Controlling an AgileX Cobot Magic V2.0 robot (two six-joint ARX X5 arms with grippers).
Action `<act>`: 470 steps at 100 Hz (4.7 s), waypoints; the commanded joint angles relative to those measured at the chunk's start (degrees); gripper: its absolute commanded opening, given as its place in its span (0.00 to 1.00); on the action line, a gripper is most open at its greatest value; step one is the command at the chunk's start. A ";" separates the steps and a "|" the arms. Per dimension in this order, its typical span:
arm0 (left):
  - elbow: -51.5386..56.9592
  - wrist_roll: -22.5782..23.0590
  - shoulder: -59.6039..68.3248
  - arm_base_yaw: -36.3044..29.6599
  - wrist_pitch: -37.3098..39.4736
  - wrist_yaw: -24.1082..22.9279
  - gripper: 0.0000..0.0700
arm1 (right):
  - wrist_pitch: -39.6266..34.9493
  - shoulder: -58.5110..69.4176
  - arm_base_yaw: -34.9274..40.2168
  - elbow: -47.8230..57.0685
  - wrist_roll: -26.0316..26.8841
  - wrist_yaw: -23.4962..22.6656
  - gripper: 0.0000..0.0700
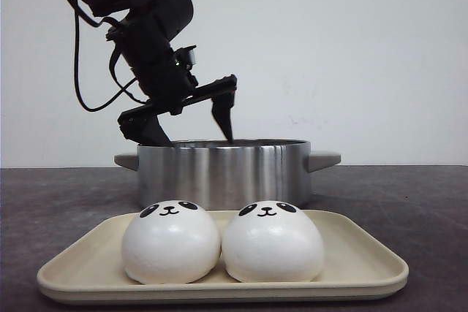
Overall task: Steam buns
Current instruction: 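Carry the bun with the left gripper into the pot and release, then lower the right gripper onto the front bun nearest it and grasp, then lift the bun with the right gripper and place it in the pot, then withdraw the right gripper and move the left gripper to the last bun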
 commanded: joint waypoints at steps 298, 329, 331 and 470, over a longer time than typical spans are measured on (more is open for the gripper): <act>3.23 5.42 -66.99 -7.30 -35.69 -2.67 0.73 | 20.37 29.24 -14.67 -2.14 -5.90 -23.78 0.02; 3.23 5.42 -66.62 -7.28 -35.19 -3.30 0.73 | 23.87 38.82 -26.56 -1.31 -6.21 -32.15 0.02; 3.23 5.42 -66.62 -7.28 -35.19 -3.37 0.73 | 23.76 39.71 -27.02 -1.31 -6.25 -32.74 0.02; -3.56 3.26 -56.68 -7.28 -41.20 -4.02 0.73 | 7.15 51.47 -30.67 13.62 -13.62 -41.72 0.02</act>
